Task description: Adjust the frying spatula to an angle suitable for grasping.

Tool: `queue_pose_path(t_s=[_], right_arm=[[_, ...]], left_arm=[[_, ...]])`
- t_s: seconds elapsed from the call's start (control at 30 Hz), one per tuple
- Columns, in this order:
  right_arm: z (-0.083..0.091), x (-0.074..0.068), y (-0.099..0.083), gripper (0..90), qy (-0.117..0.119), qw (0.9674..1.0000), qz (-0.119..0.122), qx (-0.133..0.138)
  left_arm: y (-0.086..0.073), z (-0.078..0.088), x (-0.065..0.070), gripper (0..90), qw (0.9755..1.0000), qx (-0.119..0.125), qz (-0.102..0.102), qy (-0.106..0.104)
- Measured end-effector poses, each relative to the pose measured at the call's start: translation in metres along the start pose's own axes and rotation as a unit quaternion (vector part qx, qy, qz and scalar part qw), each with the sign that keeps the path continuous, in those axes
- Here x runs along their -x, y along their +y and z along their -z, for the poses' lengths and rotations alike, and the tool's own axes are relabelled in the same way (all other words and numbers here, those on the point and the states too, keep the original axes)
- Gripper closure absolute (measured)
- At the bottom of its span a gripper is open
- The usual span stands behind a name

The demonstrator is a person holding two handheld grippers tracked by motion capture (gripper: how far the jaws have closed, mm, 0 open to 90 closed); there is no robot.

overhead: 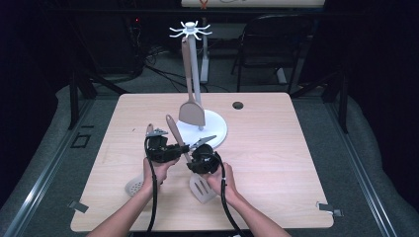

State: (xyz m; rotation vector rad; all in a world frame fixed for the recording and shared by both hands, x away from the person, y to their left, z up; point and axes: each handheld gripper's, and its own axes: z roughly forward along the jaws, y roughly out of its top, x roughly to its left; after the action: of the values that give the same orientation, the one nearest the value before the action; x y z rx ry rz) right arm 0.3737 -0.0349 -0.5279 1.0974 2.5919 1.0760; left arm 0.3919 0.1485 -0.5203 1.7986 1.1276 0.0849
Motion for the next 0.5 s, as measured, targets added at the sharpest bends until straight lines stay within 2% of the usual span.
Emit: queue_pose_path(t_s=[0.03, 0.1, 0.13, 0.23, 0.37, 0.47, 0.5], right_arm=[[0.001, 0.003, -0.001, 75.7, 0.009, 1.0000, 0.001, -0.004], [0.001, 0.004, -0.002, 75.2, 0.012, 0.9999, -0.003, 0.004], [0.003, 0.005, -0.003, 74.0, 0.013, 0.9999, 0.003, -0.004], [0.010, 0.006, -0.010, 65.6, 0.013, 0.9999, 0.005, -0.010], [0.019, 0.012, -0.019, 59.3, 0.008, 0.9999, 0.007, -0.014], [0.033, 0.022, -0.029, 52.2, 0.000, 0.9999, 0.000, -0.015], [0.038, 0.026, -0.033, 48.5, -0.006, 0.9997, 0.001, -0.024]], left_arm=[[0.001, 0.000, 0.000, 69.1, 1.0000, -0.002, -0.002, -0.002], [0.001, -0.001, 0.001, 69.3, 1.0000, -0.002, -0.003, -0.001], [0.001, -0.001, 0.002, 69.3, 1.0000, -0.001, -0.004, -0.002], [0.002, -0.002, 0.002, 69.8, 1.0000, -0.001, -0.001, -0.001], [0.002, -0.002, 0.003, 70.2, 1.0000, 0.003, 0.000, -0.005], [0.003, -0.002, 0.004, 70.5, 1.0000, 0.005, 0.000, -0.008], [0.003, -0.002, 0.005, 70.6, 0.9999, 0.006, -0.002, -0.008]])
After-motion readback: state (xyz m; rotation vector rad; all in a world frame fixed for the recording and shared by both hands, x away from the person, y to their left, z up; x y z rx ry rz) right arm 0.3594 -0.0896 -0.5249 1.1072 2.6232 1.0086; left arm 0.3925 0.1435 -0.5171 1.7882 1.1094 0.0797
